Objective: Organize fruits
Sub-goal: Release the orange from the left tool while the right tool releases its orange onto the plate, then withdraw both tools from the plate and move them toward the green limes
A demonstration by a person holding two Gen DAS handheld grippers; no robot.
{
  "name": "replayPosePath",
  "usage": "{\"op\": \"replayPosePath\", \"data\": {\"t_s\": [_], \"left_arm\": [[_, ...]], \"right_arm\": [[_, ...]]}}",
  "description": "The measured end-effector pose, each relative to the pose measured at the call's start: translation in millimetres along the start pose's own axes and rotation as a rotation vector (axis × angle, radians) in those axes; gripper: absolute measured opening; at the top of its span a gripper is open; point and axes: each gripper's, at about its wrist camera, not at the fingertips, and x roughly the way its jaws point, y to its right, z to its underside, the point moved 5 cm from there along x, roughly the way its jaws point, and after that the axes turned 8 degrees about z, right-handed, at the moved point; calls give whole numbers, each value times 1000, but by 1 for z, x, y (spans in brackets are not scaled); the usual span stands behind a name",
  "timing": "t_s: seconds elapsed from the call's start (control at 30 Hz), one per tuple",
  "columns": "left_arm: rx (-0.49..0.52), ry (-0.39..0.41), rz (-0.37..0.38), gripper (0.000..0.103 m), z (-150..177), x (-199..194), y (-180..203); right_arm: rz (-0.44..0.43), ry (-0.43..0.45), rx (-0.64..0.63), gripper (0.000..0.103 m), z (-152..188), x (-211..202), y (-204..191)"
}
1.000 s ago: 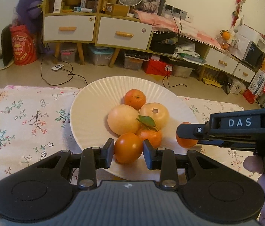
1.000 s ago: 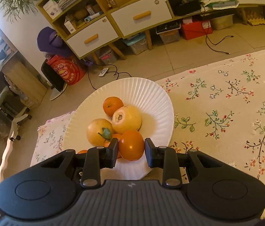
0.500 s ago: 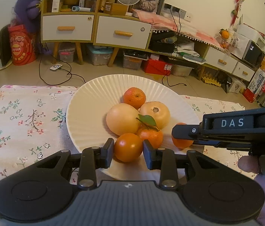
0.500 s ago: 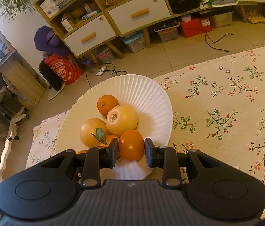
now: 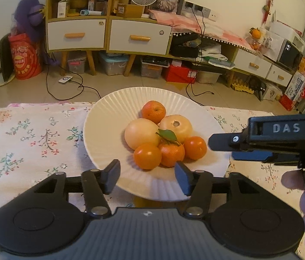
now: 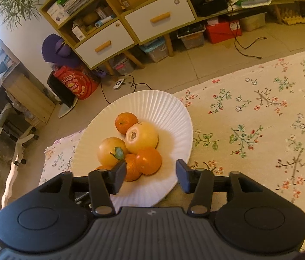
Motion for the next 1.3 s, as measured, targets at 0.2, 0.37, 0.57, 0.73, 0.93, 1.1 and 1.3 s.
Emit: {"op": "replayPosePath", "data": {"t_s": [0.2, 0.37, 0.57, 0.73, 0.93, 1.1, 1.3], "left_arm": [[6, -23, 0, 50, 5, -14, 4], [15, -35, 1, 64, 10, -27, 8], [-17, -71, 23, 70, 20, -40, 6], [-19, -83, 22, 78, 28, -52, 3], [-11, -100, 10, 83, 42, -65, 0], [-9, -137, 10, 83, 54, -72, -2], [9, -152, 3, 83, 67, -80, -5]], "right_arm": [[6, 15, -33, 67, 2, -19, 2], [22, 22, -66, 73, 7, -33, 6], [45, 23, -120, 82, 18, -48, 13], [55, 19, -158, 88, 30, -59, 17], [59, 11, -189, 93, 44, -70, 17], [58, 7, -201, 94, 52, -73, 13], [47, 19, -182, 95, 55, -75, 9]]}}
